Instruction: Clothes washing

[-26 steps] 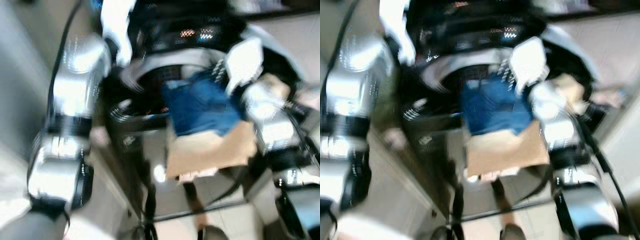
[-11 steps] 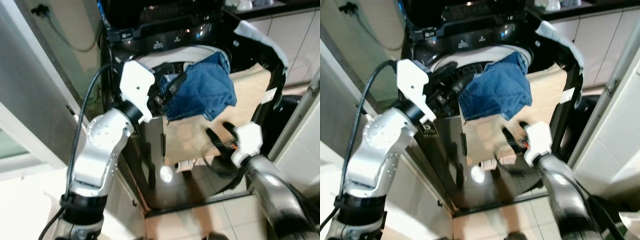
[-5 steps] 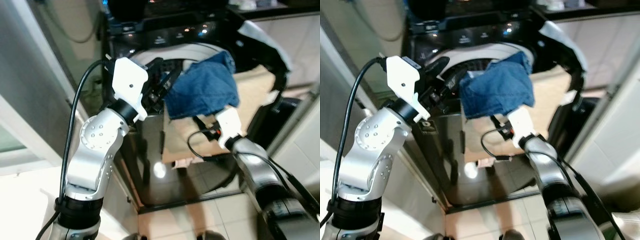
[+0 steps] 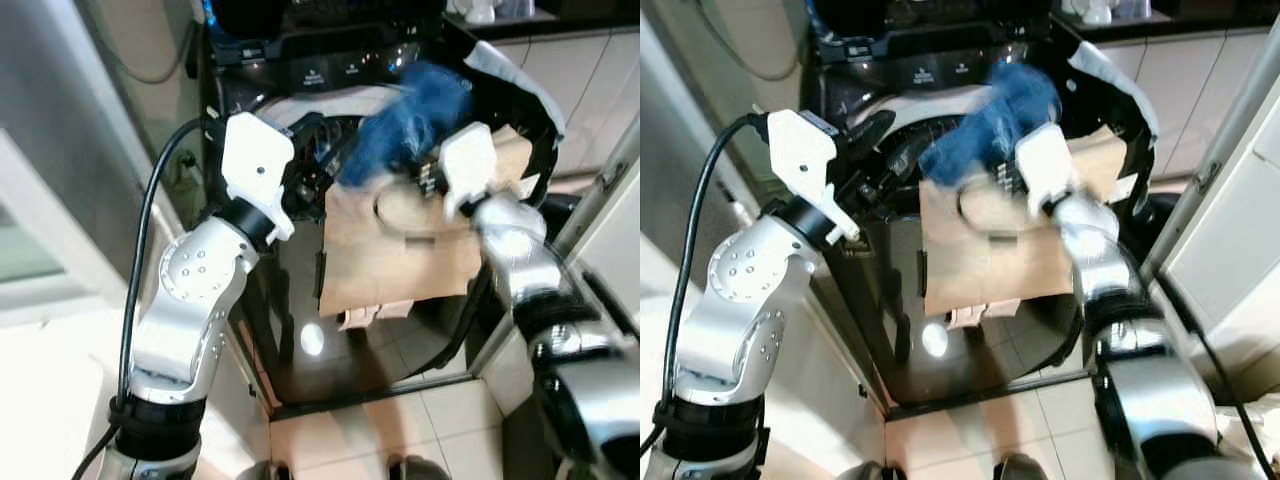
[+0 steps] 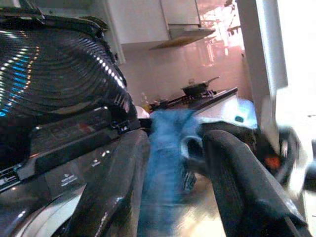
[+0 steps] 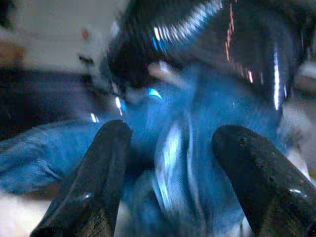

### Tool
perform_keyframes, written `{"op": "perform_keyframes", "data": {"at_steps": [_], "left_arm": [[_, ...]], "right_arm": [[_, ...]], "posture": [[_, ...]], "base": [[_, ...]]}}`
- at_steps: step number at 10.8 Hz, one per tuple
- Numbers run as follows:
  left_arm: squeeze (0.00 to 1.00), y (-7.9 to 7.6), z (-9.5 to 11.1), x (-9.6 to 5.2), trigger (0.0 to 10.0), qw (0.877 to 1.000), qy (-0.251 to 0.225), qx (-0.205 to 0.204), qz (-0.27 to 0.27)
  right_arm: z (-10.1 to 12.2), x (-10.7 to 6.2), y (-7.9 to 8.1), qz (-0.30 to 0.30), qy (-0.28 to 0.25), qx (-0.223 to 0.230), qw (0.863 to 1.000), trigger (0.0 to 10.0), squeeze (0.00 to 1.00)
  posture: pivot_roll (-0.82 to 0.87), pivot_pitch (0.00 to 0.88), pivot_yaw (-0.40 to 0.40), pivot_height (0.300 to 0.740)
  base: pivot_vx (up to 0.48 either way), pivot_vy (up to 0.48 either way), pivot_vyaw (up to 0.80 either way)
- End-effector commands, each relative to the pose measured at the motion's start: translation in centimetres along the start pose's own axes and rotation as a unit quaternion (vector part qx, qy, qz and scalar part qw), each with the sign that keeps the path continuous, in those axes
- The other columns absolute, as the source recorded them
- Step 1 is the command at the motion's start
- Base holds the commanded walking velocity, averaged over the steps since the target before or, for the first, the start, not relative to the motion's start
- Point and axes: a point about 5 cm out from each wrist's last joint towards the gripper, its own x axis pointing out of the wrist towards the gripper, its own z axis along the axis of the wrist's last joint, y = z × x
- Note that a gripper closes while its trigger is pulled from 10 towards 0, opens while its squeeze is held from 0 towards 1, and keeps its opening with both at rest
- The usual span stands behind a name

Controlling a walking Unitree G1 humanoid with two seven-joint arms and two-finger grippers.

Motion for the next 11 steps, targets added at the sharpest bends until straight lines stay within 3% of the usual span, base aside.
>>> {"op": "perform_keyframes", "data": {"at_steps": [1, 5, 8, 9, 10, 11], "left_arm": [[0.0, 0.0, 0.0, -0.2, 10.0, 1.0, 0.008, 0.002, 0.003], [0.0, -0.1, -0.3, -0.1, 10.0, 1.0, 0.013, 0.0, 0.002], [0.0, 0.5, -2.3, -0.8, 10.0, 0.997, 0.064, 0.032, 0.028], [0.0, 0.7, -2.9, -1.2, 10.0, 0.995, 0.077, 0.052, 0.039], [0.0, 0.5, -3.3, -1.4, 10.0, 0.994, 0.082, 0.061, 0.04], [0.0, 0.0, -3.6, -1.3, 10.0, 0.993, 0.085, 0.073, 0.034]], "right_arm": [[0.2, 0.1, 0.1, 0.023, -0.005, 0.013, 1.0, 10.0, 0.0], [1.6, 0.7, -0.4, 0.003, -0.047, -0.013, 0.999, 10.0, 0.0], [1.8, -1.2, -1.4, -0.112, -0.082, 0.073, 0.988, 10.0, 0.0], [1.6, -3.0, -2.7, -0.211, -0.083, 0.075, 0.971, 10.0, 0.0], [1.1, -6.2, -3.1, -0.311, -0.064, 0.046, 0.947, 10.0, 0.0], [0.7, -8.0, -1.3, -0.296, -0.051, 0.028, 0.953, 10.0, 0.0]], "posture": [[-0.02, 0.0, 0.07, 0.74], [-0.03, 0.0, 0.071, 0.74], [-0.04, 0.0, 0.057, 0.74], [-0.05, 0.0, 0.055, 0.74], [-0.07, 0.0, 0.055, 0.74], [-0.09, 0.0, 0.055, 0.74]], "base": [[0.0, 0.0, 0.0], [0.0, 0.0, 0.0], [0.0, 0.0, 0.0], [0.0, 0.0, 0.0], [0.0, 0.0, 0.0], [0.0, 0.0, 0.0]]}}
